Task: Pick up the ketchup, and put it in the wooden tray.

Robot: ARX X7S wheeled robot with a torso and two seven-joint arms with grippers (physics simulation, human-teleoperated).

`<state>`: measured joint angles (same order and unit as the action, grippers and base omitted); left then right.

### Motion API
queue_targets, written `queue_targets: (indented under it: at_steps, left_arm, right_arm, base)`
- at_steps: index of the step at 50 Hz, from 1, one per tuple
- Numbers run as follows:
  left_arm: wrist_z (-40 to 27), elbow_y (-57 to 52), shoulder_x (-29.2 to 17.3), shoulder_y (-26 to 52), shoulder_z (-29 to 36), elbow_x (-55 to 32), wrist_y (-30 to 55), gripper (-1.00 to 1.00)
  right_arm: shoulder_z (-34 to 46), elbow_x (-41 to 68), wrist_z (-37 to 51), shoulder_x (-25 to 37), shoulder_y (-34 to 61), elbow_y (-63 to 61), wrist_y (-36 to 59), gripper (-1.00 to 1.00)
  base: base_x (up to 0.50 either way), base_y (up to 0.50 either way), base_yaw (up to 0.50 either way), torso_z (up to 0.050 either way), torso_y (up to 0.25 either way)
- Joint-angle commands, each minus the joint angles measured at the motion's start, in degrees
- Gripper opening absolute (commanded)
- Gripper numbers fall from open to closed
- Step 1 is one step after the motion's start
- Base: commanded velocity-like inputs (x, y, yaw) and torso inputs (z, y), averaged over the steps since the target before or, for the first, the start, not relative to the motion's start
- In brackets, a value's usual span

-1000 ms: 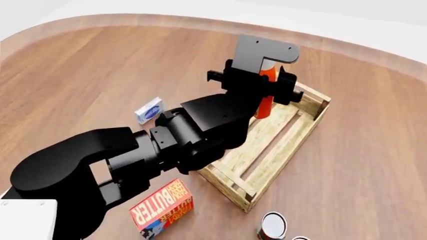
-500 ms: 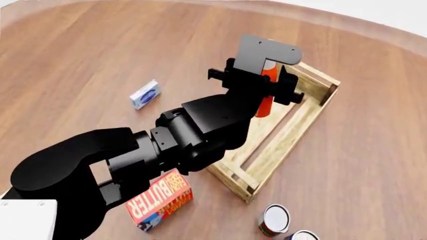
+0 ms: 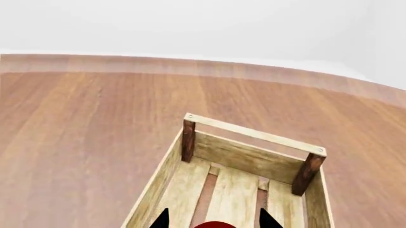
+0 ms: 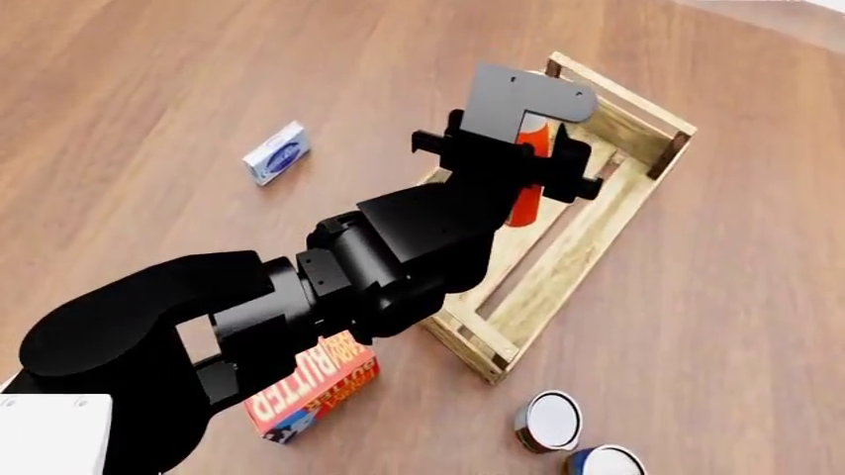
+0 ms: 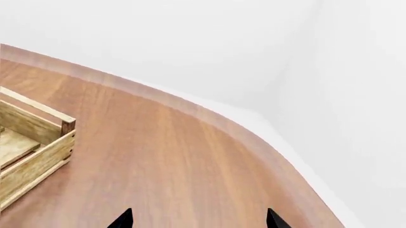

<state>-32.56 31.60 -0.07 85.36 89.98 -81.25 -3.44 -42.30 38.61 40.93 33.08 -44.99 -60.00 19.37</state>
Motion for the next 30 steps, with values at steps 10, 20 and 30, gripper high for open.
queue_targets:
  at_steps: [10,20,30]
  left_arm:
    - [0.8,-0.1,0.1,0.1,-0.5,2.3,-0.7,-1.0]
    - [-0.5,-1.3,0.1,-0.8,-0.6,7.2,0.6,-1.0]
    - [-0.5,-1.1,0.1,-1.7,-0.7,8.3,0.5,-1.0]
  right_arm:
    - [0.1,0.0,0.6,0.0,0.0,0.0,-0.1,1.0]
    - [0.1,0.0,0.9,0.0,0.0,0.0,-0.2,1.0]
    - [0.0,0.3,1.3,0.1,0.0,0.0,0.0,1.0]
  base:
    - [0.0,0.0,0.0,0.0,-0.122]
    - [0.0,0.0,0.0,0.0,-0.048]
    - [0.0,0.0,0.0,0.0,0.0]
